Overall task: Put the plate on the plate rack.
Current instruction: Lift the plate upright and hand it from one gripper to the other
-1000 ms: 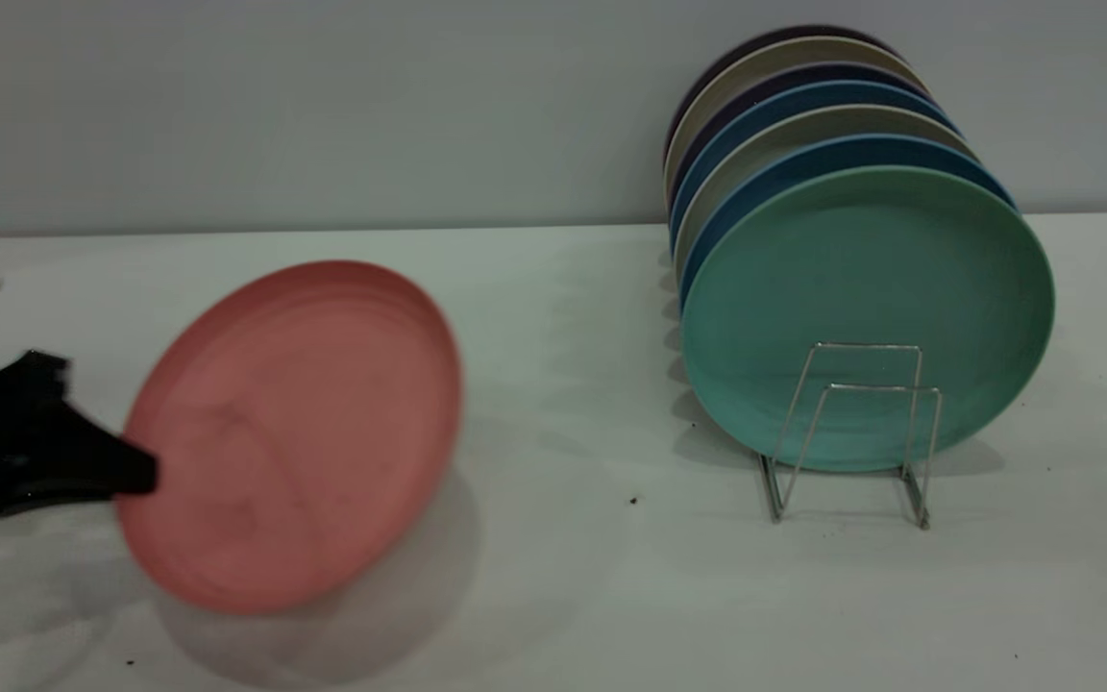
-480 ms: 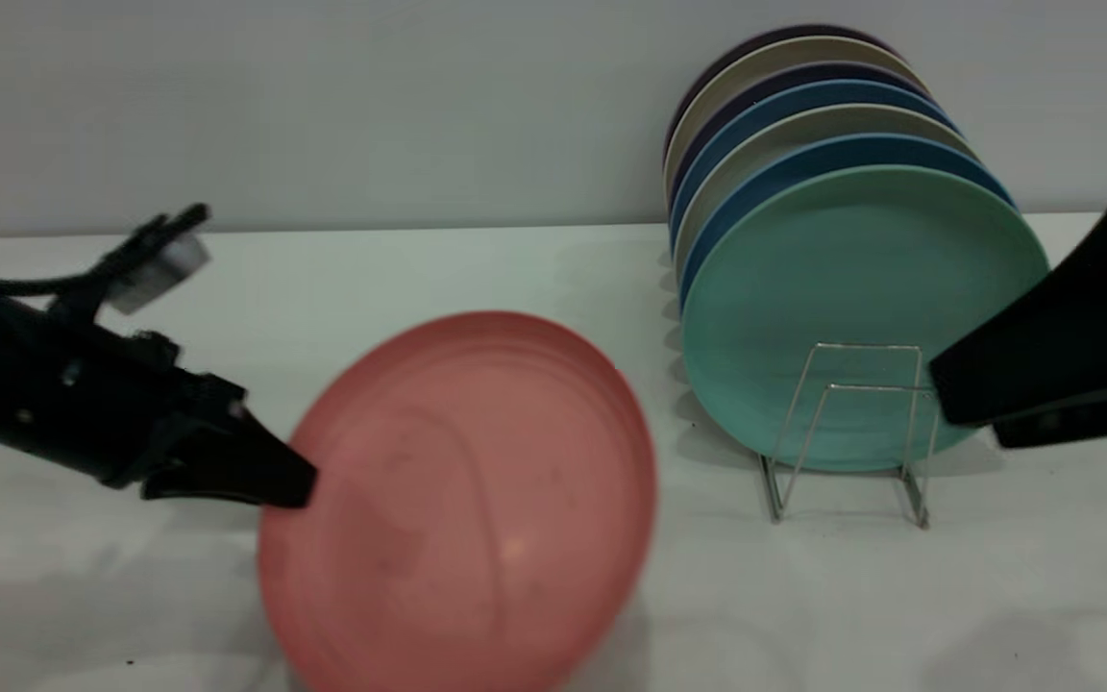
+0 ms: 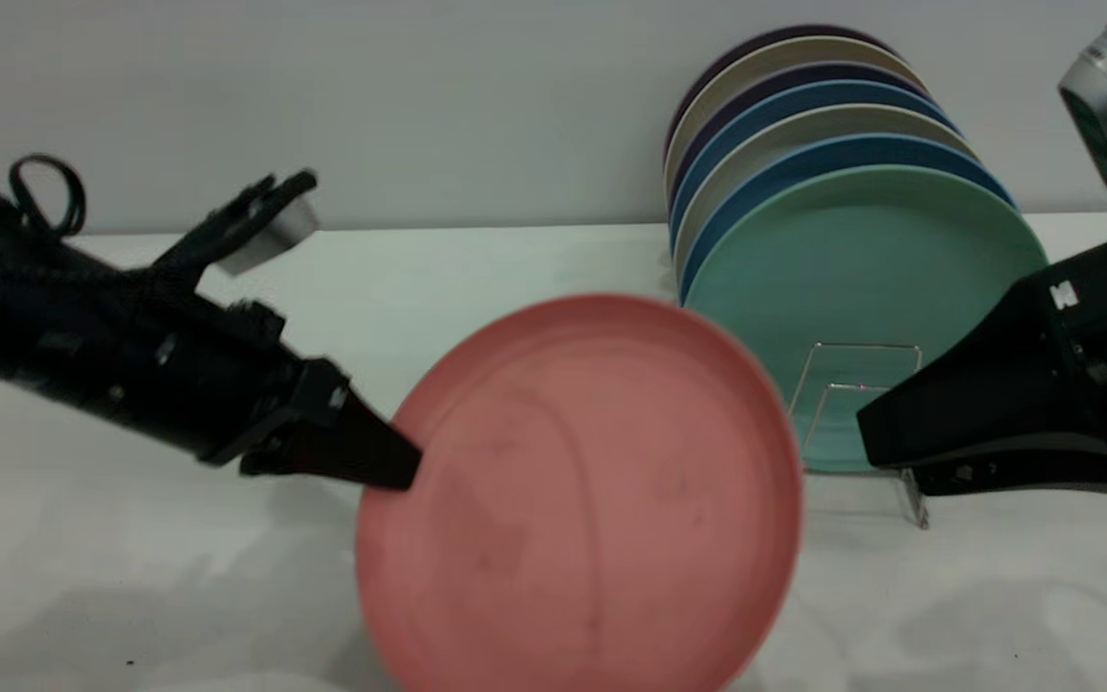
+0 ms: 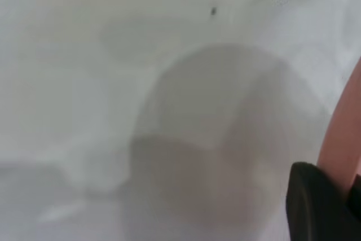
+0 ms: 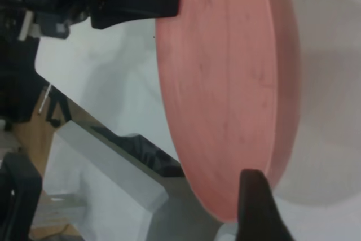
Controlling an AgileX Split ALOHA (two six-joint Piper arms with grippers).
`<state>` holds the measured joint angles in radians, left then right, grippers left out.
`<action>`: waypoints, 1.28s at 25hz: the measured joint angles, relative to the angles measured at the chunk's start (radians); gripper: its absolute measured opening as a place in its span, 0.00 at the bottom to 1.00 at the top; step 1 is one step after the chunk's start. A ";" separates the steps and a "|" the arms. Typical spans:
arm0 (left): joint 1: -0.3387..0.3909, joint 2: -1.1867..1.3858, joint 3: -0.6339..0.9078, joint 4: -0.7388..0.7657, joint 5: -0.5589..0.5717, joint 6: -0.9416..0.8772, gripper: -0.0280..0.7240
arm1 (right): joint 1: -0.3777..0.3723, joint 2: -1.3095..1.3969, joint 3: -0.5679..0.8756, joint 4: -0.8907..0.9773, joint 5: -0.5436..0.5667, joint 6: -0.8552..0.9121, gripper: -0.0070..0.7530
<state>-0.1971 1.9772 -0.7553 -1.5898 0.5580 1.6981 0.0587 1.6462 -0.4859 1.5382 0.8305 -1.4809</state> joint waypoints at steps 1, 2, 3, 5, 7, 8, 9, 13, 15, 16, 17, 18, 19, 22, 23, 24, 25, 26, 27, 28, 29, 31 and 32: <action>-0.004 -0.006 0.000 -0.006 -0.004 0.000 0.05 | 0.001 0.006 -0.001 0.004 0.000 -0.007 0.61; -0.007 -0.007 0.000 -0.013 -0.013 0.001 0.05 | 0.005 0.009 -0.003 0.008 0.000 -0.013 0.61; -0.007 -0.008 0.000 -0.017 -0.021 0.001 0.05 | 0.010 0.013 -0.005 0.016 -0.001 -0.019 0.61; -0.007 -0.008 0.000 -0.019 -0.042 0.002 0.05 | 0.023 0.014 -0.005 0.030 0.000 -0.026 0.61; -0.007 -0.008 0.000 -0.019 -0.045 0.005 0.05 | 0.030 0.015 -0.005 0.044 0.000 -0.035 0.61; -0.007 -0.008 0.000 -0.019 -0.045 0.006 0.05 | 0.031 0.015 -0.005 0.049 0.000 -0.038 0.61; -0.007 -0.008 0.000 -0.020 -0.046 0.006 0.05 | 0.031 0.015 -0.005 0.048 0.000 -0.039 0.61; -0.007 -0.008 0.000 -0.021 -0.046 0.006 0.05 | 0.031 0.015 -0.005 0.048 0.000 -0.040 0.61; -0.007 -0.008 0.000 -0.021 -0.046 0.006 0.05 | 0.031 0.015 -0.005 0.049 0.000 -0.040 0.61; -0.007 -0.008 0.000 -0.021 -0.046 0.006 0.05 | 0.031 0.015 -0.005 0.049 0.000 -0.041 0.61; -0.007 -0.008 0.000 -0.021 -0.046 0.006 0.05 | 0.031 0.015 -0.005 0.049 0.000 -0.041 0.61; -0.007 -0.008 0.000 -0.022 -0.046 0.006 0.05 | 0.031 0.015 -0.005 0.049 0.000 -0.041 0.61; -0.007 -0.008 0.000 -0.022 -0.046 0.006 0.05 | 0.031 0.015 -0.005 0.049 0.000 -0.041 0.61; -0.007 -0.008 0.000 -0.025 -0.046 0.005 0.05 | 0.031 0.015 -0.005 0.049 0.000 -0.041 0.61; -0.007 -0.008 0.000 -0.026 -0.048 0.005 0.05 | 0.031 0.015 -0.005 0.049 0.000 -0.041 0.61; -0.005 -0.008 0.000 -0.029 -0.048 0.005 0.05 | 0.031 0.015 -0.005 0.049 0.000 -0.041 0.61; -0.001 -0.008 0.000 -0.032 -0.050 0.005 0.05 | 0.031 0.015 -0.005 0.049 0.000 -0.041 0.61; 0.006 -0.008 0.000 -0.036 -0.049 0.005 0.05 | 0.031 0.015 -0.005 0.049 0.000 -0.041 0.61; 0.018 -0.008 0.000 -0.043 -0.049 0.005 0.05 | 0.031 0.015 -0.005 0.049 0.000 -0.041 0.61; 0.031 -0.008 0.000 -0.053 -0.049 0.005 0.05 | 0.031 0.015 -0.005 0.049 0.000 -0.042 0.61; 0.049 -0.008 0.000 -0.062 -0.049 0.005 0.05 | 0.031 0.015 -0.005 0.049 0.000 -0.042 0.61; 0.089 -0.008 0.000 -0.070 -0.036 0.005 0.05 | 0.031 0.015 -0.005 0.049 -0.001 -0.042 0.61; 0.104 -0.008 0.000 -0.071 -0.023 0.005 0.05 | 0.031 0.015 -0.005 0.049 -0.001 -0.042 0.61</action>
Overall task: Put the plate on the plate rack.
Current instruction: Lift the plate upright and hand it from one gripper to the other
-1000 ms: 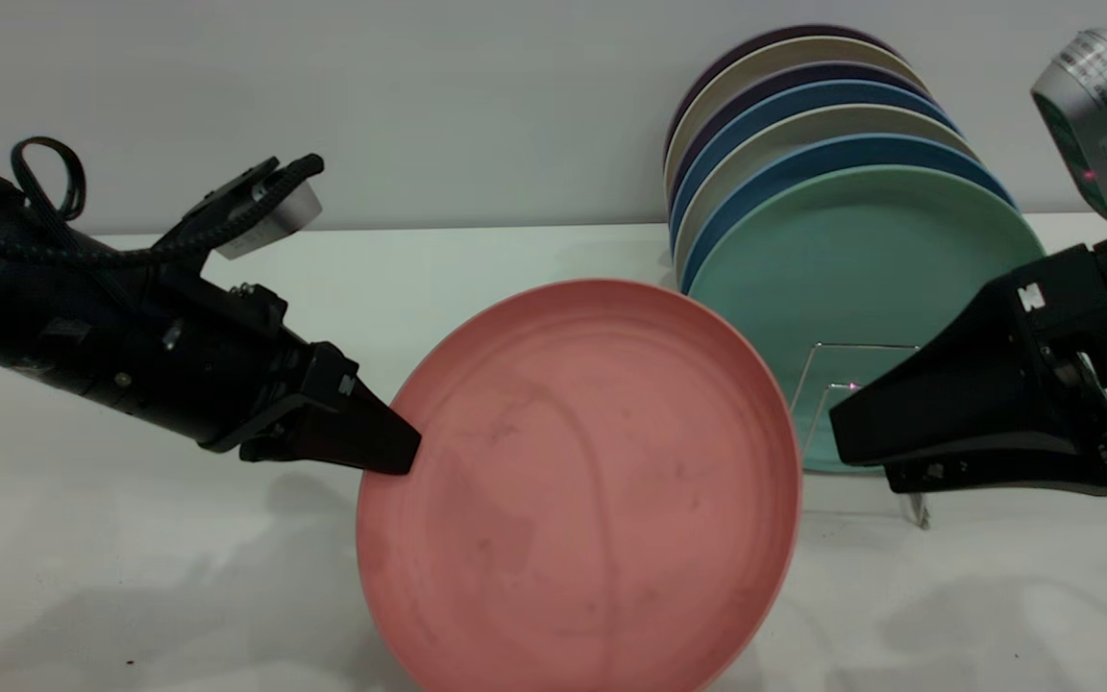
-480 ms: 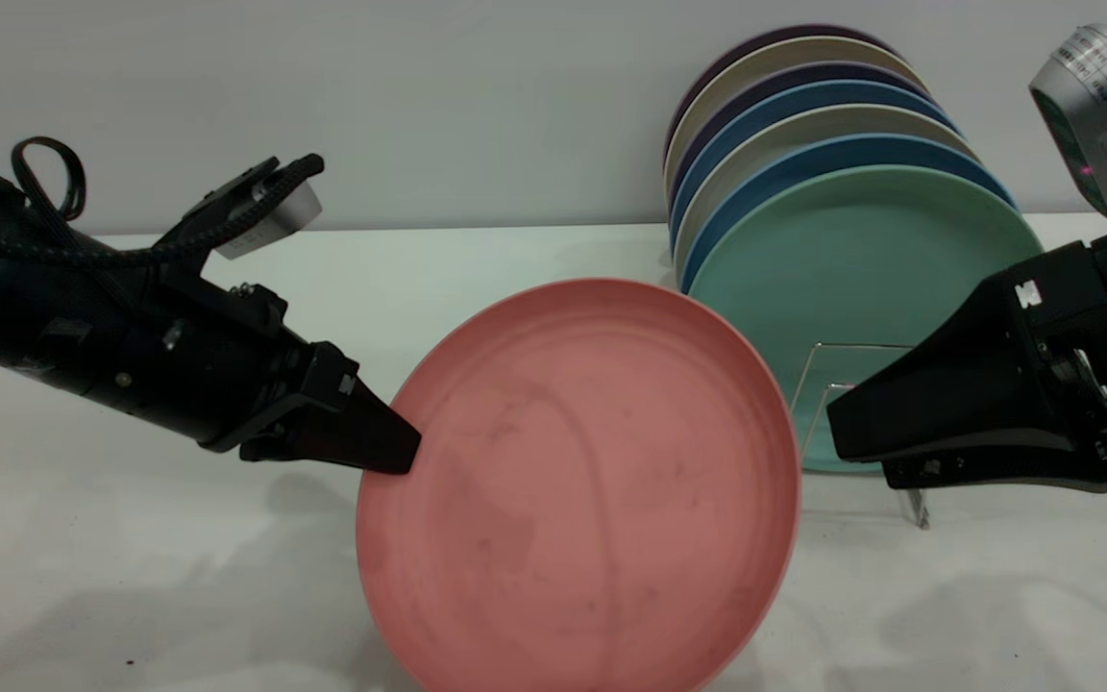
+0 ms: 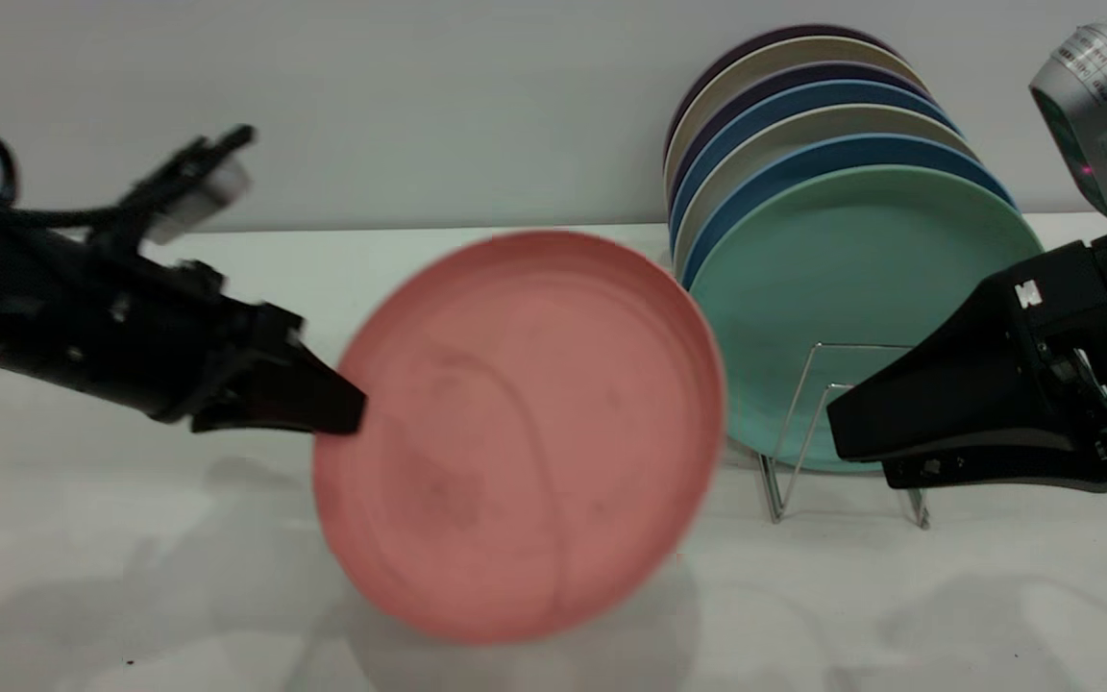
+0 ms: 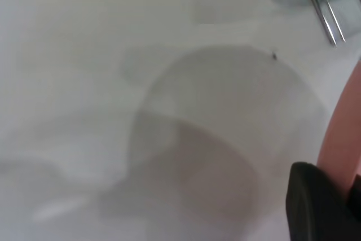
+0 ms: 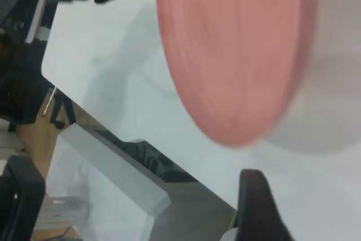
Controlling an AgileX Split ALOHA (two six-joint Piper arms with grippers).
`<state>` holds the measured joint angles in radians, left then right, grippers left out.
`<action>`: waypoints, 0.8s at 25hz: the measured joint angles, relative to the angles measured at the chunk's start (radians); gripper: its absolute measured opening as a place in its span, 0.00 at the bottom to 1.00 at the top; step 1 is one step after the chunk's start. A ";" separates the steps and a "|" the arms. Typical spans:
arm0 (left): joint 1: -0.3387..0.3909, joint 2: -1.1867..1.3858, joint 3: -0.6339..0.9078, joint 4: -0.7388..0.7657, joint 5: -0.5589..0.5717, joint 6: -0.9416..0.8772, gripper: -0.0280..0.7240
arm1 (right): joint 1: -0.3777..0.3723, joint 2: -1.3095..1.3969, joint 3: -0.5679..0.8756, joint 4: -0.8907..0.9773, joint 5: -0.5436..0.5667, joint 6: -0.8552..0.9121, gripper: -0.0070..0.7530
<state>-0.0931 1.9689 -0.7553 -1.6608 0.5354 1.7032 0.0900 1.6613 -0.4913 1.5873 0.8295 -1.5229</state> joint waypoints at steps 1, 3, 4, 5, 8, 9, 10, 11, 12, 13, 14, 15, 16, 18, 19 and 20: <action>0.015 0.000 0.000 -0.001 0.019 0.000 0.05 | 0.000 0.000 0.000 0.000 0.000 0.000 0.61; 0.030 0.000 0.000 -0.003 0.051 0.001 0.05 | 0.000 0.000 0.000 0.000 0.000 0.000 0.61; 0.031 0.000 0.000 -0.003 0.059 0.006 0.05 | 0.000 0.000 0.000 0.000 0.000 0.000 0.61; 0.031 0.000 0.000 -0.003 0.067 0.011 0.05 | 0.000 0.000 0.000 0.000 0.000 0.000 0.61; 0.029 -0.002 0.000 -0.003 0.076 0.023 0.05 | 0.000 0.000 0.000 0.000 0.002 0.000 0.61; 0.029 -0.002 0.000 -0.003 0.077 0.025 0.05 | 0.000 0.000 0.000 0.000 0.001 0.000 0.61; 0.028 -0.006 0.000 -0.003 0.077 0.029 0.05 | 0.000 0.000 0.000 0.000 0.004 0.000 0.61; 0.028 -0.012 0.000 -0.003 0.077 0.035 0.05 | 0.000 0.000 0.000 0.000 0.007 0.000 0.61; 0.028 -0.019 0.000 -0.003 0.076 0.041 0.05 | 0.000 0.000 0.000 0.000 0.008 0.000 0.61; 0.028 -0.026 0.000 -0.003 0.076 0.044 0.05 | 0.000 0.000 0.000 0.001 0.009 0.000 0.61; 0.028 -0.035 0.000 -0.003 0.076 0.046 0.05 | 0.000 0.000 0.000 0.001 0.012 0.000 0.61; 0.028 -0.045 0.000 -0.003 0.077 0.049 0.05 | 0.000 0.000 0.000 0.004 0.016 0.000 0.61; 0.028 -0.053 0.000 -0.003 0.077 0.050 0.05 | 0.000 0.000 0.000 0.010 0.021 -0.003 0.61; 0.028 -0.062 0.000 -0.003 0.080 0.051 0.05 | 0.000 0.000 0.000 0.028 0.035 -0.015 0.61; 0.028 -0.063 0.000 -0.003 0.081 0.051 0.05 | 0.000 0.000 0.000 0.039 0.040 -0.025 0.61; 0.028 -0.064 0.000 -0.003 0.081 0.051 0.05 | 0.000 0.000 0.000 0.049 0.047 -0.036 0.61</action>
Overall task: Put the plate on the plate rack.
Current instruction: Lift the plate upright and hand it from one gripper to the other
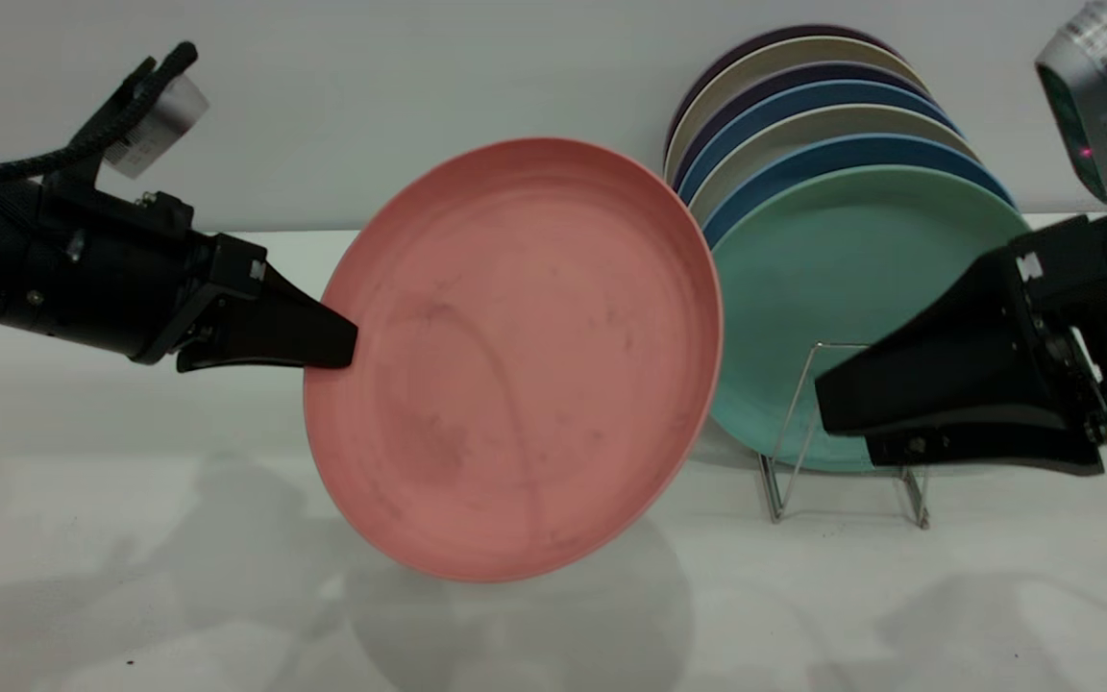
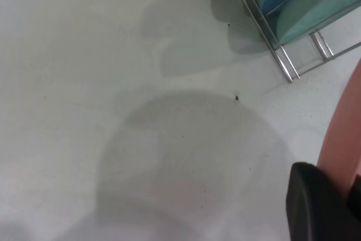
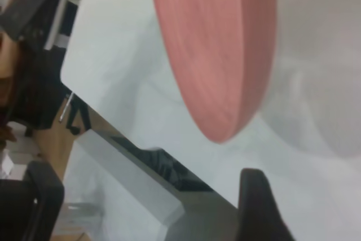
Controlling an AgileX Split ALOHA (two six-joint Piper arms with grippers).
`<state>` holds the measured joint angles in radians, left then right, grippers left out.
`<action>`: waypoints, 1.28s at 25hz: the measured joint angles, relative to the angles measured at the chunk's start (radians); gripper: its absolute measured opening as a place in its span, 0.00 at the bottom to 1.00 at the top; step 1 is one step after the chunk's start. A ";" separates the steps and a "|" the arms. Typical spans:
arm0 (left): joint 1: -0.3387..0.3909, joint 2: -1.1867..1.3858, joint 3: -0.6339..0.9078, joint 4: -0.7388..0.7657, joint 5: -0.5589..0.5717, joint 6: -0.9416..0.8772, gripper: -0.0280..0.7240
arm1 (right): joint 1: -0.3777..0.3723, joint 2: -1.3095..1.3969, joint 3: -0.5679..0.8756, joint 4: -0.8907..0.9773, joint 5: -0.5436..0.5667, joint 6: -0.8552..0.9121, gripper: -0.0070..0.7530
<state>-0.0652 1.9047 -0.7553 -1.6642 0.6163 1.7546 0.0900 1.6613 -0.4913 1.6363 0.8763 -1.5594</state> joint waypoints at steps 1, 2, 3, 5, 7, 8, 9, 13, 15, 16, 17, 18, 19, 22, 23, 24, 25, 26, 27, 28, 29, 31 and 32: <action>0.000 0.000 0.000 0.000 0.000 0.000 0.05 | 0.000 0.000 0.000 0.008 0.004 -0.008 0.61; 0.000 0.000 0.000 0.000 0.001 0.000 0.05 | 0.000 0.000 0.000 0.017 0.006 -0.015 0.61; 0.000 0.000 0.000 0.000 0.004 0.000 0.05 | 0.000 0.000 0.000 0.027 0.006 -0.024 0.61; 0.000 0.000 0.000 0.000 0.018 -0.001 0.05 | 0.000 0.000 0.000 0.044 0.007 -0.045 0.61; -0.004 0.000 0.001 -0.007 0.033 -0.002 0.05 | 0.000 0.000 0.000 0.060 0.007 -0.057 0.61; -0.008 0.000 0.001 -0.015 0.036 -0.003 0.05 | 0.000 0.000 0.000 0.066 0.007 -0.062 0.61; -0.014 -0.001 0.001 -0.020 0.037 -0.003 0.05 | 0.000 0.000 0.000 0.073 0.007 -0.069 0.61; -0.058 -0.003 0.001 -0.033 0.018 -0.004 0.05 | 0.000 0.000 0.000 0.091 0.014 -0.086 0.61; -0.083 -0.003 0.001 -0.045 0.004 -0.004 0.05 | 0.000 0.000 0.000 0.096 0.016 -0.092 0.61; -0.097 -0.003 0.001 -0.054 -0.001 -0.004 0.05 | 0.000 0.000 0.000 0.098 0.020 -0.093 0.61; -0.111 -0.003 0.001 -0.063 -0.004 -0.004 0.05 | 0.000 0.000 0.000 0.100 0.022 -0.095 0.61; -0.123 -0.003 0.001 -0.072 -0.006 -0.004 0.05 | 0.000 0.000 0.000 0.100 0.027 -0.096 0.61; -0.132 -0.003 0.001 -0.075 -0.007 -0.003 0.05 | 0.000 0.000 0.000 0.101 0.029 -0.096 0.61; -0.163 -0.003 0.001 -0.079 -0.016 -0.004 0.05 | 0.000 0.000 0.000 0.102 0.030 -0.096 0.61; -0.172 -0.003 0.001 -0.080 -0.019 -0.006 0.05 | 0.000 0.000 0.000 0.102 0.030 -0.096 0.61; -0.182 -0.003 0.001 -0.082 -0.021 -0.008 0.05 | 0.000 0.000 0.000 0.103 0.031 -0.096 0.61; -0.192 -0.003 0.001 -0.082 -0.020 -0.010 0.05 | 0.000 0.000 0.000 0.103 0.031 -0.096 0.61; -0.200 -0.003 0.001 -0.082 -0.015 -0.011 0.05 | 0.000 0.000 0.000 0.103 0.031 -0.096 0.61; -0.209 -0.003 0.001 -0.082 -0.008 -0.012 0.05 | 0.000 0.000 0.000 0.105 0.031 -0.096 0.61; -0.216 -0.003 0.001 -0.082 0.004 -0.012 0.05 | 0.000 0.000 0.000 0.105 0.031 -0.096 0.61; -0.219 -0.003 0.001 -0.082 0.024 -0.013 0.05 | 0.000 0.000 0.000 0.105 0.031 -0.096 0.60; -0.220 -0.003 0.001 -0.082 0.067 -0.012 0.05 | 0.000 0.000 0.000 0.105 0.033 -0.096 0.59; -0.220 -0.003 0.001 -0.082 0.087 -0.012 0.06 | 0.000 0.000 0.000 0.105 0.034 -0.096 0.57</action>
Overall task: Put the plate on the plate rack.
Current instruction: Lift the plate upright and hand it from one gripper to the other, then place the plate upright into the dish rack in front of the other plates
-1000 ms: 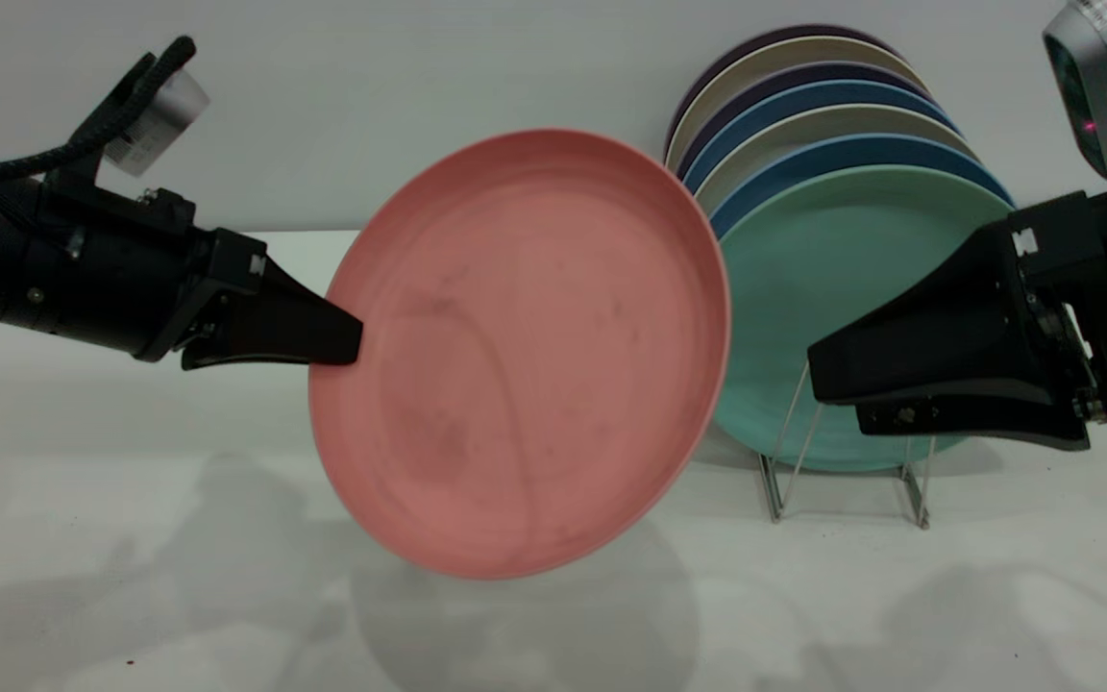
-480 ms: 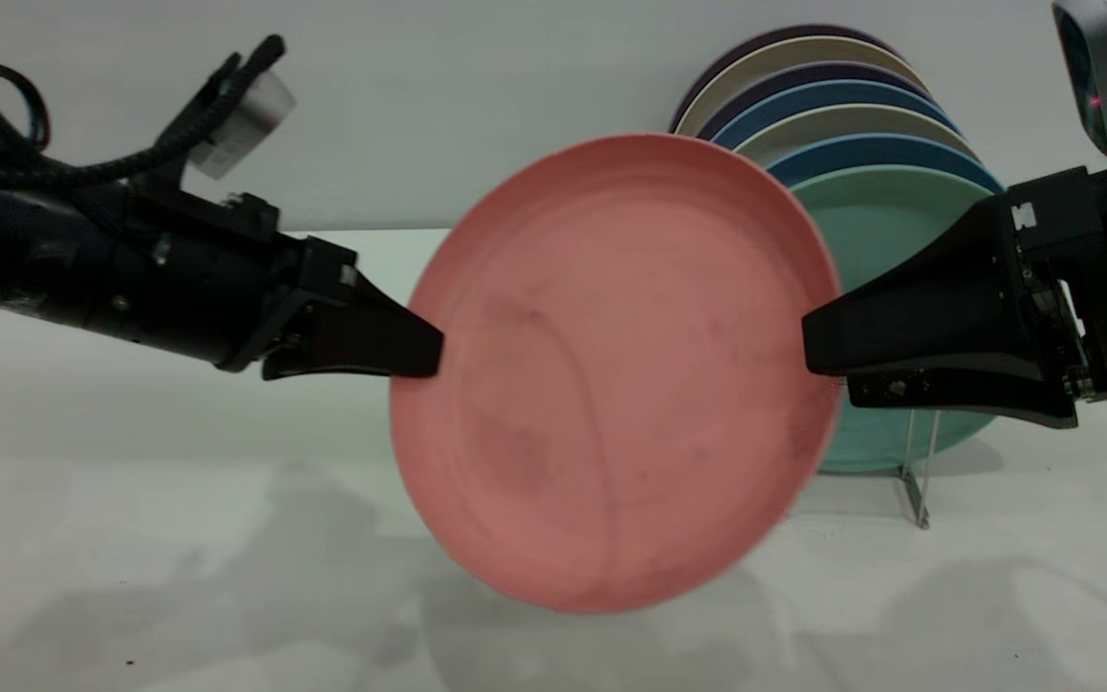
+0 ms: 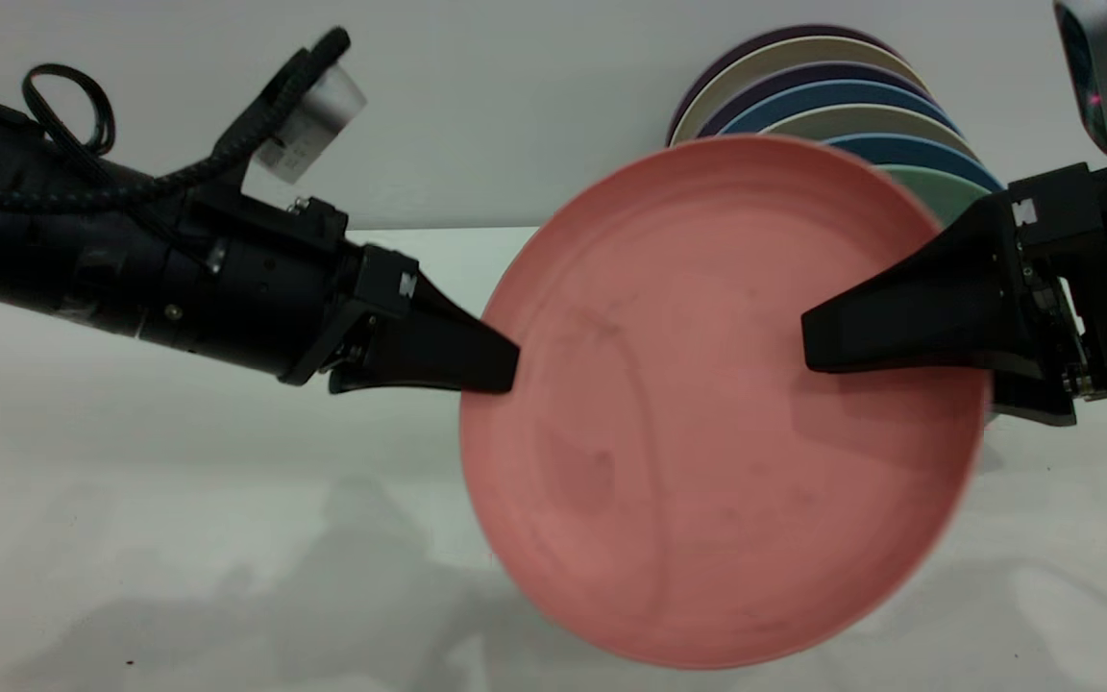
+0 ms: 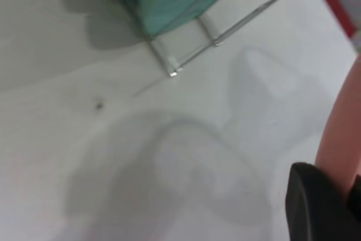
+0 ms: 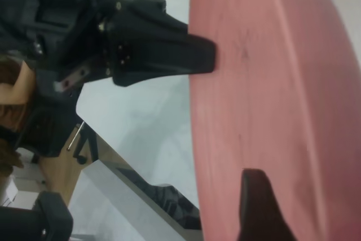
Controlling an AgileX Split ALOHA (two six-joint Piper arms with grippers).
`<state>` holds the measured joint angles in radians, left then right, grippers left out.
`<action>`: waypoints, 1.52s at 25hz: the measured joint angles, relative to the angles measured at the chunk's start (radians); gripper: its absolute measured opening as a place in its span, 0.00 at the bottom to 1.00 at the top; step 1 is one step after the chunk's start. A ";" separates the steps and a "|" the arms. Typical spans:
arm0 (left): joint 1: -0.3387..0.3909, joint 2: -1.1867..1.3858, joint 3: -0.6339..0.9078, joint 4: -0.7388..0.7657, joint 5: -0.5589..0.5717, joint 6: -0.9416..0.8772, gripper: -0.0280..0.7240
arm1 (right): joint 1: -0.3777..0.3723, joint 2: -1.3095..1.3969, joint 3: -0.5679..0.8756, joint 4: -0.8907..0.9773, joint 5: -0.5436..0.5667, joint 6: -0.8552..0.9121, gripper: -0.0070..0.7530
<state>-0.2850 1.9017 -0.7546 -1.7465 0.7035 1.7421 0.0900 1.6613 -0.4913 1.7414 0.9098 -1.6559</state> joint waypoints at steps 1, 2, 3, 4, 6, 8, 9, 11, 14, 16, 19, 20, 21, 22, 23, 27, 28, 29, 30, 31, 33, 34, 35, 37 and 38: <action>0.000 0.000 0.000 0.000 0.013 0.000 0.06 | 0.000 0.000 0.000 0.000 0.002 0.000 0.55; 0.000 0.000 0.000 0.000 0.023 0.000 0.06 | 0.000 0.000 0.000 0.000 0.002 0.000 0.52; 0.000 0.000 0.000 0.000 0.030 -0.001 0.06 | 0.000 0.000 0.000 0.000 0.002 0.000 0.49; 0.000 0.000 0.000 0.000 0.033 -0.001 0.07 | 0.000 0.000 0.000 0.000 0.002 -0.001 0.44; 0.000 0.000 0.000 0.000 0.034 -0.002 0.07 | 0.000 0.000 0.000 0.000 0.002 -0.001 0.33; 0.000 0.000 0.000 0.000 0.032 -0.003 0.08 | 0.000 0.000 0.000 0.000 -0.022 -0.003 0.24; 0.000 0.000 0.000 0.000 0.032 -0.004 0.09 | 0.000 0.001 0.000 0.002 -0.043 -0.003 0.23; 0.001 0.000 0.000 0.000 0.039 -0.007 0.12 | 0.000 0.001 0.000 0.003 -0.086 -0.003 0.19; 0.016 -0.001 0.000 0.000 0.056 -0.011 0.21 | 0.000 0.001 0.000 0.003 -0.139 -0.004 0.18; 0.052 -0.001 0.000 0.000 0.070 -0.028 0.30 | 0.000 0.001 0.000 0.003 -0.184 -0.019 0.18; 0.124 -0.001 0.000 0.001 0.095 -0.074 0.48 | 0.000 0.001 0.000 0.003 -0.186 -0.068 0.18; 0.153 -0.001 0.000 0.002 0.096 -0.095 0.52 | 0.000 0.001 0.000 0.003 -0.183 -0.091 0.18; 0.182 -0.001 0.000 0.007 0.096 -0.114 0.57 | 0.000 0.001 0.000 0.003 -0.180 -0.118 0.18; 0.212 -0.001 0.000 0.017 0.096 -0.128 0.60 | 0.000 0.001 0.000 0.003 -0.178 -0.145 0.18; 0.236 -0.001 0.000 0.031 0.096 -0.141 0.62 | 0.000 0.001 0.000 0.003 -0.178 -0.171 0.18; 0.331 -0.001 0.000 0.110 0.094 -0.212 0.64 | 0.000 0.001 0.000 0.015 -0.178 -0.326 0.18; 0.350 -0.001 0.000 0.131 0.093 -0.230 0.64 | 0.000 -0.004 0.000 0.021 -0.179 -0.380 0.18; 0.365 -0.001 0.000 0.154 0.088 -0.243 0.64 | 0.000 -0.014 -0.004 0.022 -0.186 -0.441 0.18; 0.374 -0.001 0.000 0.174 0.084 -0.257 0.64 | 0.000 -0.026 -0.010 0.022 -0.193 -0.466 0.18; 0.381 -0.001 0.000 0.189 0.079 -0.269 0.64 | 0.000 -0.043 -0.019 0.018 -0.207 -0.466 0.18; 0.382 -0.001 0.000 0.211 0.070 -0.278 0.64 | 0.000 -0.079 -0.053 -0.007 -0.250 -0.466 0.18; 0.382 -0.001 0.000 0.220 0.067 -0.280 0.64 | 0.000 -0.099 -0.073 -0.034 -0.276 -0.466 0.18; 0.382 -0.001 0.000 0.225 0.064 -0.281 0.64 | 0.000 -0.119 -0.090 -0.072 -0.297 -0.466 0.18; 0.382 -0.001 0.000 0.226 0.062 -0.284 0.64 | 0.000 -0.155 -0.130 -0.160 -0.343 -0.466 0.18; 0.382 -0.001 0.000 0.227 0.060 -0.285 0.64 | 0.000 -0.167 -0.150 -0.212 -0.366 -0.466 0.18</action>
<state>0.0969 1.9005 -0.7546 -1.5192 0.7637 1.4576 0.0900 1.4940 -0.6410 1.5295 0.5437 -2.1216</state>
